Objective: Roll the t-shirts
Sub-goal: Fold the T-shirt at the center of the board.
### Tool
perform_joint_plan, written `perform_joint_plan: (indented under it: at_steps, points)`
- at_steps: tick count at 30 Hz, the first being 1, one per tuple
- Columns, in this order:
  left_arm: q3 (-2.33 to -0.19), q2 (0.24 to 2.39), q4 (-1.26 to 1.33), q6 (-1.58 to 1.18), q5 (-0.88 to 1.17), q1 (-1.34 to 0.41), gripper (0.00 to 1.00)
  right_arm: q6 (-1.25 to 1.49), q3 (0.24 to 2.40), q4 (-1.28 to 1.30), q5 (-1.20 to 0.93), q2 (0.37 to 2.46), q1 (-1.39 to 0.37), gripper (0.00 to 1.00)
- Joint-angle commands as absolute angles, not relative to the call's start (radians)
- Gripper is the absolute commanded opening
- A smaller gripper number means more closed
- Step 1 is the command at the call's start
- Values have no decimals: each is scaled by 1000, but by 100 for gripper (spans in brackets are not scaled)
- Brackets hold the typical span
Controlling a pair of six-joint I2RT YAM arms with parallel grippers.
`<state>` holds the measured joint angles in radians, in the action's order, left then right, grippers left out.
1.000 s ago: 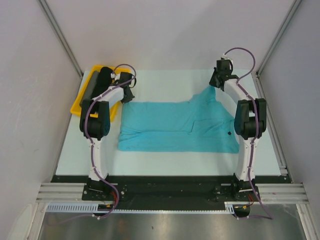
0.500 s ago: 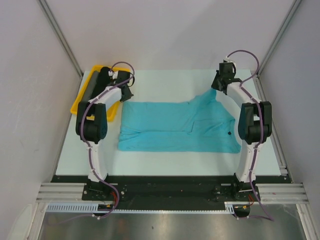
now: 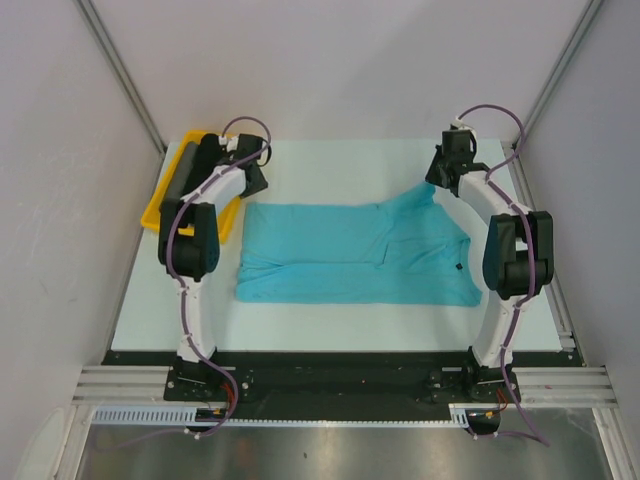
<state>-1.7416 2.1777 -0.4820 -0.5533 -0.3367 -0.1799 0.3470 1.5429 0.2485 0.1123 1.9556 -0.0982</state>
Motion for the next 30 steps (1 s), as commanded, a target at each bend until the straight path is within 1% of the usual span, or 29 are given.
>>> perform_joint_plan:
  at_steps: [1, 10, 12, 13, 14, 16, 17, 19, 25, 30]
  points:
    - [-1792, 2229, -538, -575, -362, -175, 43, 354, 1536, 207, 100, 1910, -92, 3]
    - [-1809, 2269, -566, -597, -362, -173, 42, 354, 1536, 199, 78, 1927, -78, 3]
    - [-1819, 2286, -577, -600, -356, -173, 40, 356, 1536, 198, 77, 1931, -75, 2]
    - [-1822, 2289, -580, -603, -354, -175, 38, 357, 1536, 198, 77, 1933, -75, 2]
    - [-1822, 2289, -578, -604, -353, -175, 30, 357, 1536, 198, 74, 1933, -74, 2]
    - [-1822, 2287, -577, -606, -348, -173, 19, 356, 1536, 199, 72, 1930, -71, 2]
    - [-1822, 2280, -577, -607, -345, -175, 10, 357, 1534, 199, 74, 1927, -72, 2]
    - [-1819, 2266, -577, -607, -350, -173, 0, 359, 1534, 202, 75, 1914, -69, 2]
    - [-1753, 2145, -525, -589, -336, -173, 0, 370, 1528, 238, 95, 1859, -67, 2]
    - [-1640, 2028, -491, -580, -319, -176, 0, 380, 1476, 297, 140, 1784, -72, 1]
